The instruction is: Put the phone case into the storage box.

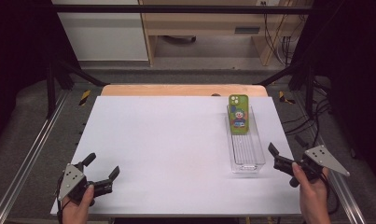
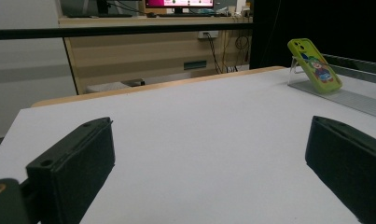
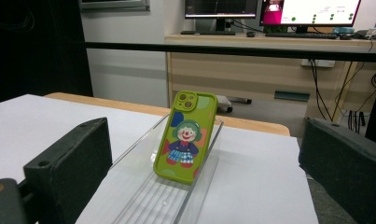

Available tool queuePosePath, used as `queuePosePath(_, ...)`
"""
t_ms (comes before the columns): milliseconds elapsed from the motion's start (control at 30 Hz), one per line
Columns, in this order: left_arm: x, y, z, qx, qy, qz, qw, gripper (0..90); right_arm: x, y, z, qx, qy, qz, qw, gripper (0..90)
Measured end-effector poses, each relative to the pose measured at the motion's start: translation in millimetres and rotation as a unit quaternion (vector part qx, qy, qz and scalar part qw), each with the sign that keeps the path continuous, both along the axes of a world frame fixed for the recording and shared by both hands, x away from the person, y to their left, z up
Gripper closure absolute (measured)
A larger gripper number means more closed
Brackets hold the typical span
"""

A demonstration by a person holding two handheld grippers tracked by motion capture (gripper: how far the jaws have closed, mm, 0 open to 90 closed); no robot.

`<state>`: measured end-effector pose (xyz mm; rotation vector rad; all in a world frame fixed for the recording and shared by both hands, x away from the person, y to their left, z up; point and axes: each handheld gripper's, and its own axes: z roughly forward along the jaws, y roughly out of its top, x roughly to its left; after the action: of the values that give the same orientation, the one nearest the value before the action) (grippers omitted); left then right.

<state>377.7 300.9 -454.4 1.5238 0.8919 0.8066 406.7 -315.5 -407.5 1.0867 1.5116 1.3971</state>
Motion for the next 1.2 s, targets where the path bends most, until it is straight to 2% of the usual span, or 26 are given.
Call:
queuePosePath(300, 0.3, -0.3, -0.5, 0.0, 0.001, -0.001, 1.0, 1.0, -6.2, -1.7, -11.1, -0.005, -0.009, 0.006, 0.9999, 2.8)
queuePosePath(800, 0.2, 0.0, -0.8, 0.0, 0.002, -0.004, 1.0, 1.0, -11.8, 9.8, -36.3, -0.004, 0.003, 0.037, 0.9993, 3.0)
queuePosePath(1200, 0.2, 0.2, -1.0, 0.001, 0.003, -0.009, 1.0, 1.0, -12.3, 18.6, -44.6, -0.003, 0.01, 0.049, 0.9987, 3.2)
